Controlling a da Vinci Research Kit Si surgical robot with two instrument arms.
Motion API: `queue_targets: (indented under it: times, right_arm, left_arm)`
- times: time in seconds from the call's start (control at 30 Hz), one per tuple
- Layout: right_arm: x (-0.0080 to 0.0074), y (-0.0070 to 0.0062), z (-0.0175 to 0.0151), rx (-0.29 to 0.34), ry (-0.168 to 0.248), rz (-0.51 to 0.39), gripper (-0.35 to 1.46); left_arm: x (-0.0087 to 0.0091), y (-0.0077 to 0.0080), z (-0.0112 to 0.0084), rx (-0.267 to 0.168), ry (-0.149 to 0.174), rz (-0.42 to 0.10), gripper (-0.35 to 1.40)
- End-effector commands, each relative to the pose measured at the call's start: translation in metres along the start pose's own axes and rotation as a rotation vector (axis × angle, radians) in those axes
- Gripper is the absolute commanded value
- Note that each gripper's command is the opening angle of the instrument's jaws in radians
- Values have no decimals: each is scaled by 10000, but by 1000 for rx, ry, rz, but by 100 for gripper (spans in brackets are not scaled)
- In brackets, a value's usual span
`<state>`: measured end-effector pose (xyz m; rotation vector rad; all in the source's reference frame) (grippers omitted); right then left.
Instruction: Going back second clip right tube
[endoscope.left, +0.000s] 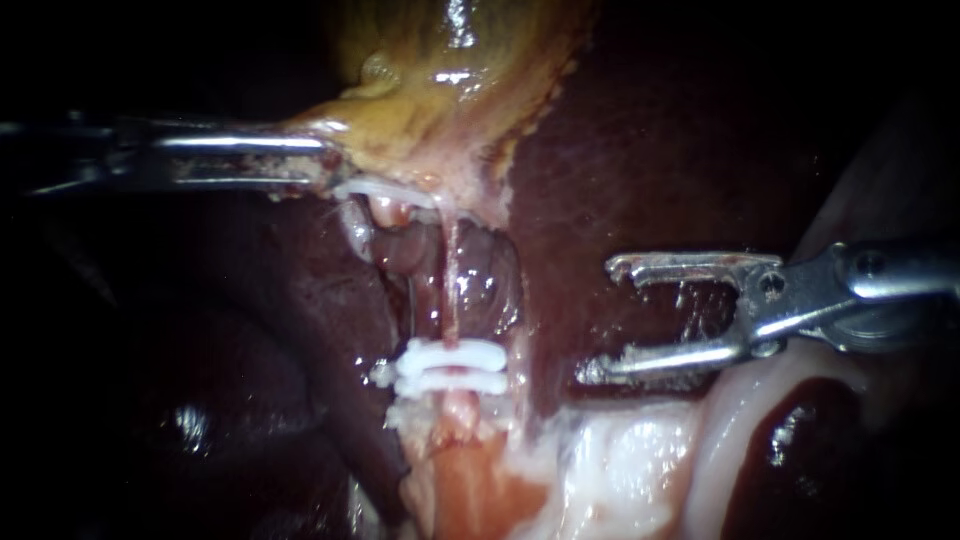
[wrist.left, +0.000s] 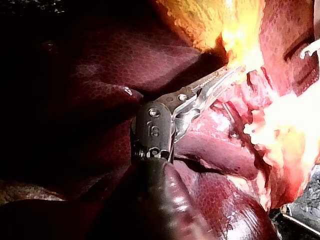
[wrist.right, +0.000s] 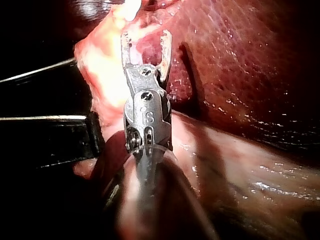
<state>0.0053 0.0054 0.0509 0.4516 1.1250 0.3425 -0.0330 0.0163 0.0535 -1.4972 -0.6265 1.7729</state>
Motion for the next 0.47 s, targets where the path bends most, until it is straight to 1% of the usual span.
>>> queue_targets:
  times: [0.03, 0.1, 0.2, 0.37, 0.47]
  right_arm:
    - [0, 0, 0, 0, 0, 1, 50]
    - [0, 0, 0, 0, 0, 1, 50]
    - [0, -1, 0, 1, 0, 0, 50]
    - [1, -2, 0, 4, 0, 0, 50]
    - [3, -1, 6, 22, -2, 2, 50]
  left_arm:
    - [-4, -2, 4, -1, -1, 3, -35]
    - [-7, -4, 7, -9, -6, 6, -35]
    - [-7, -4, 8, -22, -9, 14, -35]
    - [-7, -3, 7, -23, -10, 15, -35]
    - [-4, -3, 1, -21, -9, 14, -35]
